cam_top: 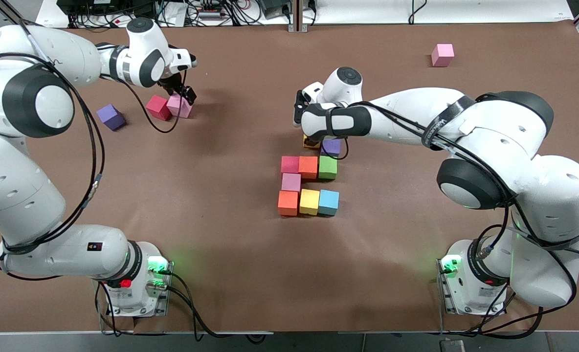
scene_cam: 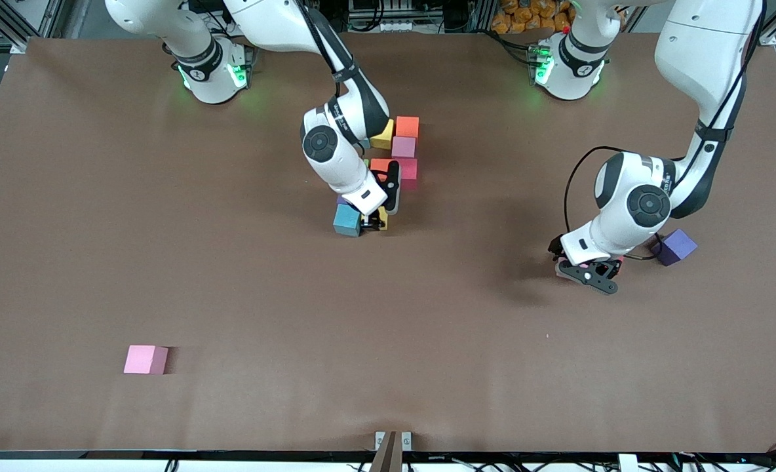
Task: Form number 2 with 11 blocks
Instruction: 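Place the yellow cube while the left gripper lifts the pink cube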
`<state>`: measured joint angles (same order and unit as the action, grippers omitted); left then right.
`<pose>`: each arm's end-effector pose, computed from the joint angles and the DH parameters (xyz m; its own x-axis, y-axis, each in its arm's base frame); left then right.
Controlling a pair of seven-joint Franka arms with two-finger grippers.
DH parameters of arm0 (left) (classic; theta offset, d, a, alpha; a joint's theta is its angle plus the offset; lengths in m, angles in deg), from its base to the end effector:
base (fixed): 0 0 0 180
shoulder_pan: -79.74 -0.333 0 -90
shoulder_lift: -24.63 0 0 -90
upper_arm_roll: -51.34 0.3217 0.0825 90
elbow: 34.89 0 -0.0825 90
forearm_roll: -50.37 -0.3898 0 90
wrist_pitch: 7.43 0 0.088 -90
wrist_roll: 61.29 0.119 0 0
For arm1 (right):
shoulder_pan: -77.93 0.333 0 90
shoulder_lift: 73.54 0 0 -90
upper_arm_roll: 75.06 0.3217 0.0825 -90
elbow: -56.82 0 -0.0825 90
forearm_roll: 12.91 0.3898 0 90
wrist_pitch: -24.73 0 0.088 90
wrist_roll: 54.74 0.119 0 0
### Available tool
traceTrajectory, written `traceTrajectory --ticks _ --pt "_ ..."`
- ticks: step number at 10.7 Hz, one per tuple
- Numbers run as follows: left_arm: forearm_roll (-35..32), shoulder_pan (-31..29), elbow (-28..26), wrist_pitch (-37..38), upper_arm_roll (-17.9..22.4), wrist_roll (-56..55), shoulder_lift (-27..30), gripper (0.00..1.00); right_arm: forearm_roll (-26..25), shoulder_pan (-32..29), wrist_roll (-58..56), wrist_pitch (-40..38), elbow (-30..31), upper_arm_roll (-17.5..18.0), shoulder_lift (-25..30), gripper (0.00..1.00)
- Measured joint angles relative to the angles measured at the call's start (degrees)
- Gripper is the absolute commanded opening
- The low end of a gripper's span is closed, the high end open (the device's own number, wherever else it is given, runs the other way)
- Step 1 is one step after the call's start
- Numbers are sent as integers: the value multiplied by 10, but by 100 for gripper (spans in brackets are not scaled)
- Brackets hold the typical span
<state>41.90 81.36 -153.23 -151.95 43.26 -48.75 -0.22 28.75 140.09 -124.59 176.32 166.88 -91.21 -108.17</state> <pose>0.5923 -0.1010 0.2132 0.8802 -0.4740 0.0215 -0.4732 -0.8803 -0.0356 0.4525 0.4592 0.1859 0.1000 0.9522 0.2887 0.9945 -0.1043 -0.0004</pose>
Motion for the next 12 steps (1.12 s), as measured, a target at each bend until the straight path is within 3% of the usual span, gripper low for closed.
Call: traceTrajectory --ticks 6,7,8,9,10,12 --pt "0 -3 0 0 2 0 -12 100 1 -2 -4 16 4 -2 0 9" --pt "0 -3 0 0 2 0 -13 100 1 -2 -4 18 5 -2 0 19" --pt "0 -3 0 0 3 0 -13 100 1 -2 -4 18 5 -2 0 47" --pt "0 -3 0 0 3 0 -13 100 2 -2 -4 18 6 -2 0 85" --pt "0 -3 0 0 3 0 -14 100 5 -2 -4 18 6 -2 0 100" --pt "0 -3 0 0 3 -1 -19 100 25 -2 -5 18 6 -2 0 100"
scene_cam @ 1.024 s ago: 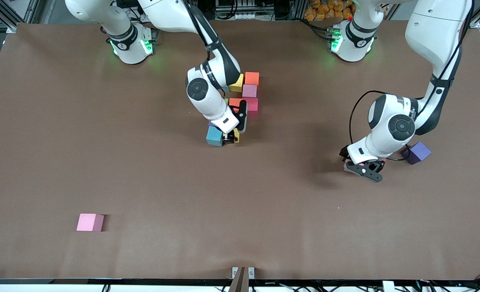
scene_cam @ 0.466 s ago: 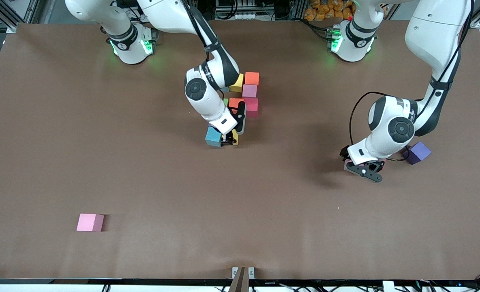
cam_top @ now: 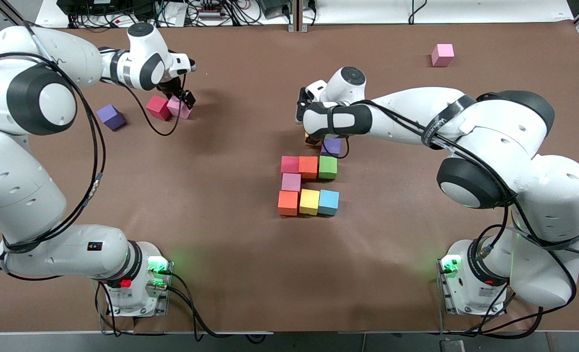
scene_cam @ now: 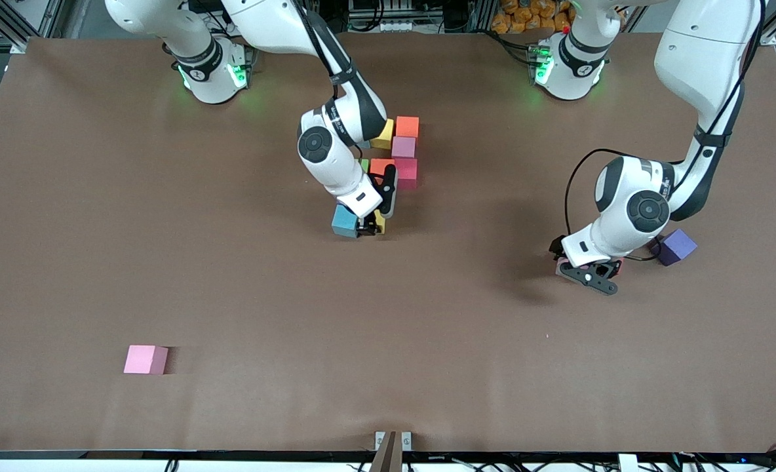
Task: Form number 2 with 11 blocks
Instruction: 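Place the yellow cube while the left gripper lifts the pink cube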
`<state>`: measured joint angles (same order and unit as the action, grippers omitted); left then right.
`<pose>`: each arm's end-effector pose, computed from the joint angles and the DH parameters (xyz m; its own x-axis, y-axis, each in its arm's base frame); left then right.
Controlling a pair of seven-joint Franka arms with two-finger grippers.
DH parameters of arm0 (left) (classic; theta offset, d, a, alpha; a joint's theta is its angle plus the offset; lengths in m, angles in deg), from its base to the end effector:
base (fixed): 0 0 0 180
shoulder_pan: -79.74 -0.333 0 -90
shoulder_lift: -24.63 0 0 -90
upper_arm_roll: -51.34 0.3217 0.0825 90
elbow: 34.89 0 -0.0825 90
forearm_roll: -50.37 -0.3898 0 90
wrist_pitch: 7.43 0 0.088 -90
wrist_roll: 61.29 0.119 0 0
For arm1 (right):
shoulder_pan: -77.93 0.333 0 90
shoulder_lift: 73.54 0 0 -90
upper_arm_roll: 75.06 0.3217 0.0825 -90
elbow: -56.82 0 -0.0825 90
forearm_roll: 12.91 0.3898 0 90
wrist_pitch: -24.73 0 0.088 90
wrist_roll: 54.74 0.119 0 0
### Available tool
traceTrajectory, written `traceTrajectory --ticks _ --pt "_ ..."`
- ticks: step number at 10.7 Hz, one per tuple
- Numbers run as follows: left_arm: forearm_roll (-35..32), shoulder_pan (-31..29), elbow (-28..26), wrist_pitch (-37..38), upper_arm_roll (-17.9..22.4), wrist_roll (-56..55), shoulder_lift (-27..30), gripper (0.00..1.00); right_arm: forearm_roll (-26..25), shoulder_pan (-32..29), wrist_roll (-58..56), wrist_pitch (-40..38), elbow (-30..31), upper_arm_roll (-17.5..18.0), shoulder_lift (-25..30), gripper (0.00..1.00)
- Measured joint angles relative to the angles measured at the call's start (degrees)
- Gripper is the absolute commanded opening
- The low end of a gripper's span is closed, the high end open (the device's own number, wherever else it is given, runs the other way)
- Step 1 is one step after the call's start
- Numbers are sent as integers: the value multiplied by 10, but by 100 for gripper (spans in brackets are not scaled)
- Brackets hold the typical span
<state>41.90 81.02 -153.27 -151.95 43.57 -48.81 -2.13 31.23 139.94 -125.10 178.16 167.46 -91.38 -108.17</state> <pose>0.5888 -0.0941 0.1929 0.8860 -0.4636 -0.0100 -0.4637 -0.8857 -0.0226 0.4569 0.4525 0.1851 0.1358 0.9414 0.3088 0.9893 -0.1457 0.0090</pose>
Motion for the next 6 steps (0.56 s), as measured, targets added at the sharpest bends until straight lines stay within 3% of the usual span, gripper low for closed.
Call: traceTrajectory --ticks 1,2,5,6 --pt "0 0 -1 0 0 -1 -4 100 4 0 0 0 0 0 0 100" --pt "0 0 -3 0 0 -1 -6 88 6 0 0 0 0 0 0 100" --pt "0 -1 -10 0 0 -2 -7 32 7 0 0 0 -2 0 2 100" --pt "1 -1 -9 0 0 -4 -7 24 8 0 0 0 -2 0 2 100"
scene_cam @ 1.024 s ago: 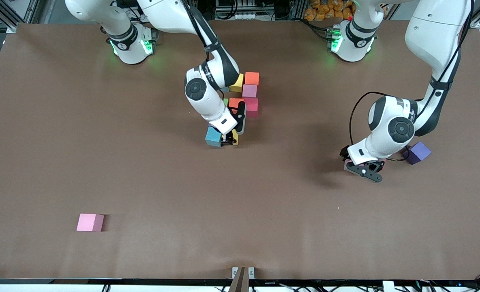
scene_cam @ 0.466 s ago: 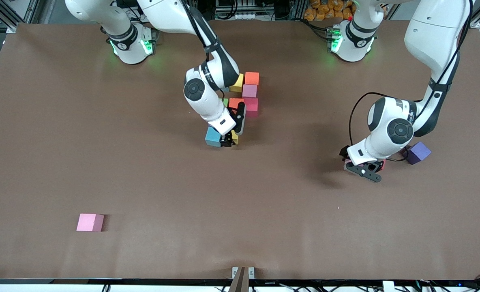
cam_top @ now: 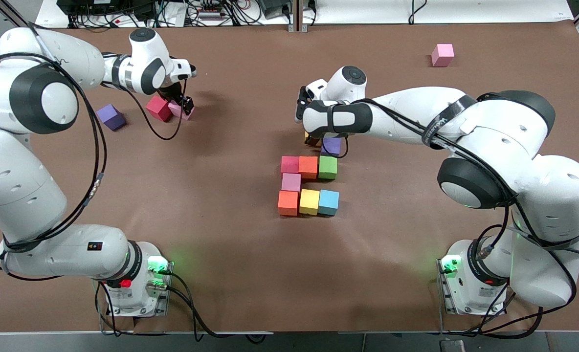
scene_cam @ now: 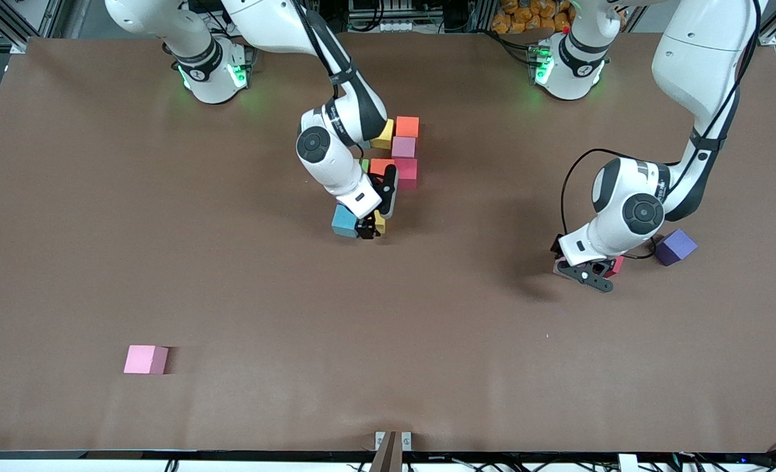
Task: Form number 2 with 11 blocks
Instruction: 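Place the yellow cube while the left gripper lifts the pink cube, then carry the pink cube to the figure while the right gripper withdraws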
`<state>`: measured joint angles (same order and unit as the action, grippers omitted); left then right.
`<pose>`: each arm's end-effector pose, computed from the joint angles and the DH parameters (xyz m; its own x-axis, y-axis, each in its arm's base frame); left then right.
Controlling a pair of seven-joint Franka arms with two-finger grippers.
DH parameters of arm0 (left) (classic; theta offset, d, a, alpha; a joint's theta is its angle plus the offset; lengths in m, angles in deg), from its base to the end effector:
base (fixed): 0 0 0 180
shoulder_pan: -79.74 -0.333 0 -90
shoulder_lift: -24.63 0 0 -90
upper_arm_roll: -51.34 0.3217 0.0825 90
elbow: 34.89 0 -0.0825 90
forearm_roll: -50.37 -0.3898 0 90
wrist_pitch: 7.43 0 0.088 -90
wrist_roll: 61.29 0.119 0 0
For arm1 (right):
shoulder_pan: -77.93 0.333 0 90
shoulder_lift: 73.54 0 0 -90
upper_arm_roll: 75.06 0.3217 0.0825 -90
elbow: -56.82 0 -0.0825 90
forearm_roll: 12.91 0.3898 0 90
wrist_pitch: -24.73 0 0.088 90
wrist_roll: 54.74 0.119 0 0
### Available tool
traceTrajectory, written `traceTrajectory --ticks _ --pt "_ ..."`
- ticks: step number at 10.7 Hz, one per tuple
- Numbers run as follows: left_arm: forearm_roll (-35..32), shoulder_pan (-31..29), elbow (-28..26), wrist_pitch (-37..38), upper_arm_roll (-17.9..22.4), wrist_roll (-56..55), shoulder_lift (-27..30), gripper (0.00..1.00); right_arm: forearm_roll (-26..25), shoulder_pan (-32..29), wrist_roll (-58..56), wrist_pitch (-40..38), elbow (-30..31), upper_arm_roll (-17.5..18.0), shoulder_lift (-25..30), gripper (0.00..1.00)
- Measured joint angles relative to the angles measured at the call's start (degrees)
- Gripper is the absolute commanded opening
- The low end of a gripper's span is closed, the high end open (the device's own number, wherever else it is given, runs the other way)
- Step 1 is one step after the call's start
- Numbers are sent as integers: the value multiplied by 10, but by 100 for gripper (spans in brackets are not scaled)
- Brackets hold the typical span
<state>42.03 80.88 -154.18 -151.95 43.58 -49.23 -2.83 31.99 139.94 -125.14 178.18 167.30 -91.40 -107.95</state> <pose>0.5810 -0.0920 0.1798 0.8903 -0.4540 -0.0356 -0.4546 -0.8906 -0.0110 0.4580 0.4535 0.1885 0.1452 0.9363 0.3198 0.9878 -0.1556 0.0069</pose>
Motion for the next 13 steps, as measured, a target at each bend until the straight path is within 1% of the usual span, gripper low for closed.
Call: traceTrajectory --ticks 2,3,4,5,7,8,9,10,11,12,13 --pt "3 0 5 -1 -1 -18 0 25 1 0 0 -10 0 -6 5 100" --pt "4 1 10 -2 -4 -40 1 24 1 0 0 -40 -1 -18 14 100" --pt "5 2 16 -2 -11 -70 1 24 1 0 0 -85 -2 -38 30 100" --pt "5 3 23 -3 -25 -108 1 24 1 -1 0 -140 -3 -64 49 100" --pt "6 7 33 -3 -59 -196 2 22 1 -2 -5 -250 -11 -128 83 100" --pt "6 13 34 -2 -72 -247 2 22 1 -3 -5 -297 -23 -162 90 100" --pt "6 19 34 -2 -80 -294 2 22 1 -4 -5 -326 -34 -196 92 100" --pt "6 21 34 -2 -92 -340 2 22 1 -4 -5 -338 -40 -230 92 100" --pt "6 24 34 -2 -105 -392 2 22 1 -11 -6 -341 -42 -256 91 100" --pt "6 36 34 -2 -114 -456 2 22 1 -38 -6 -340 -43 -266 90 100" --pt "6 58 35 -2 -119 -520 2 22 -8 -76 -10 -339 -48 -268 88 100"
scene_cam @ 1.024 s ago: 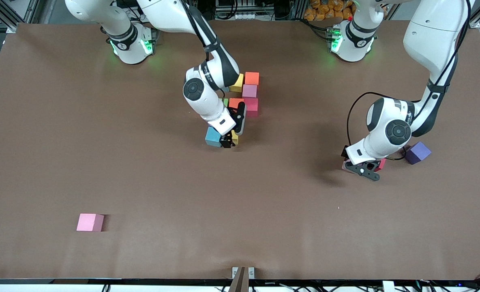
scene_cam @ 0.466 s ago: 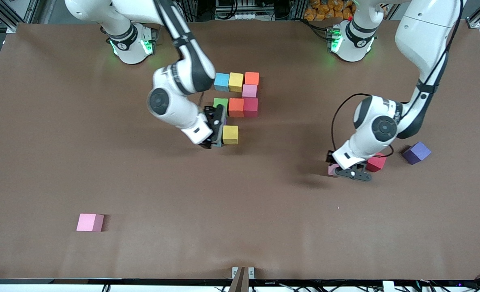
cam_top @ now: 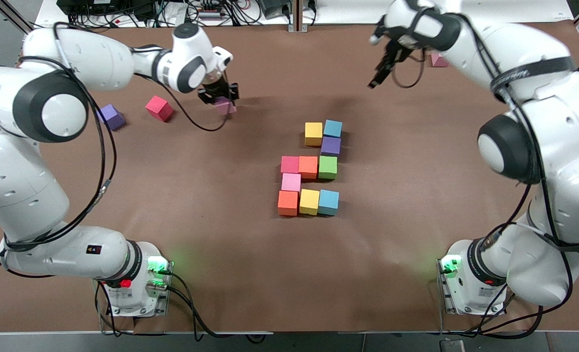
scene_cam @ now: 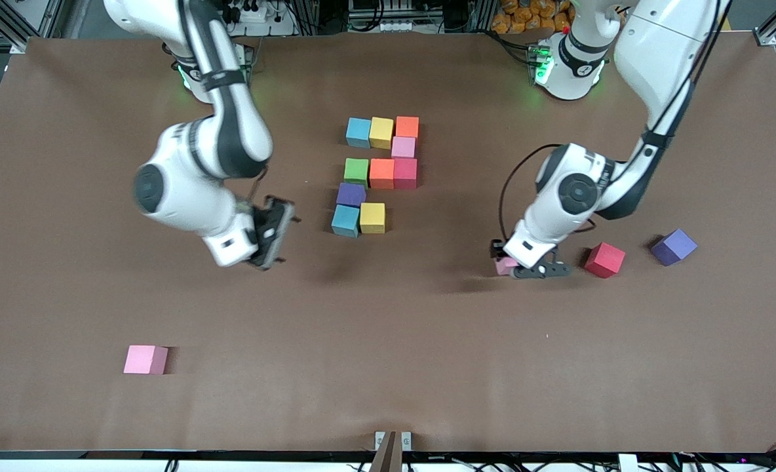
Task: Form number 2 with 11 blocks
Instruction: 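Carry the pink cube to the figure while the right gripper withdraws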
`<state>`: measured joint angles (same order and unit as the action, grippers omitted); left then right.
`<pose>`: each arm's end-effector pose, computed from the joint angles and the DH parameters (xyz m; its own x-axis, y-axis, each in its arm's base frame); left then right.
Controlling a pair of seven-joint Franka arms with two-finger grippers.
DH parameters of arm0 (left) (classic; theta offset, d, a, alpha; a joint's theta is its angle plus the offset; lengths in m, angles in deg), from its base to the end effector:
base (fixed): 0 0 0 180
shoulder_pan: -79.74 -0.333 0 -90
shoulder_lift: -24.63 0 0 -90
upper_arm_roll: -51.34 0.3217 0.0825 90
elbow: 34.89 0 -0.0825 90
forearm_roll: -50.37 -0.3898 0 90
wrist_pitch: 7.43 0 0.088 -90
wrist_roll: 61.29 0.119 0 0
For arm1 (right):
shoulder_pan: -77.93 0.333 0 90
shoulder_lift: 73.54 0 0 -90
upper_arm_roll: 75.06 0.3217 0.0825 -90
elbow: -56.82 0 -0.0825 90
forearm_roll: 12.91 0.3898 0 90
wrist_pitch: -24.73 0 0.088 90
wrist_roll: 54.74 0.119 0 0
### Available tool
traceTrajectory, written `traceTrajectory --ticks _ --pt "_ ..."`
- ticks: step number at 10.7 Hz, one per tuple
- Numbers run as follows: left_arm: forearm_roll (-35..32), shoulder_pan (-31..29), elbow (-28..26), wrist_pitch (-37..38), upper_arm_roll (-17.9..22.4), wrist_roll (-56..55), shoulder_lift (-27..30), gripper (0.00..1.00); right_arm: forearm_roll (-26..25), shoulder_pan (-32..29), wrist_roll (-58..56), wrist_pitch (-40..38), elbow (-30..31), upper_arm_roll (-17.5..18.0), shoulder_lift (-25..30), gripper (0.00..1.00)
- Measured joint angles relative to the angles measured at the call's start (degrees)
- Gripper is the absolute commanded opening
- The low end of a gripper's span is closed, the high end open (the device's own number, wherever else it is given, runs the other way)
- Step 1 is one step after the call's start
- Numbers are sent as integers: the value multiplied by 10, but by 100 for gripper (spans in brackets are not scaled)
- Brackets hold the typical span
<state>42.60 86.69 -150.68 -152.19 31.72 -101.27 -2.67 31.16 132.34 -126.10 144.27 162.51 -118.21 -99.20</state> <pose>0.5522 -0.2720 0.2186 0.9863 0.1649 0.0048 0.1637 -0.9819 0.0952 0.6070 0.1972 0.3276 0.4819 0.8294 0.2827 0.8753 -0.4408 -0.1988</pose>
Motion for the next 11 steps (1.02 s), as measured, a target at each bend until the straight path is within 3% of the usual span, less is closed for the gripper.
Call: traceTrajectory --ticks 4,5,7,10,11 --pt "0 97 35 44 -2 -238 1 20 -64 -155 5 -15 -36 6 -4 100" --pt "0 113 47 58 -1 -296 1 21 -76 -195 29 -33 -41 25 -3 100" --pt "0 128 53 68 -1 -375 1 20 -162 -299 147 -52 -56 122 11 100" --pt "0 132 61 74 -1 -471 -5 17 -314 -469 401 -121 -73 339 90 100" --pt "0 136 75 81 -1 -498 -13 17 -343 -505 469 -160 -74 389 124 100"
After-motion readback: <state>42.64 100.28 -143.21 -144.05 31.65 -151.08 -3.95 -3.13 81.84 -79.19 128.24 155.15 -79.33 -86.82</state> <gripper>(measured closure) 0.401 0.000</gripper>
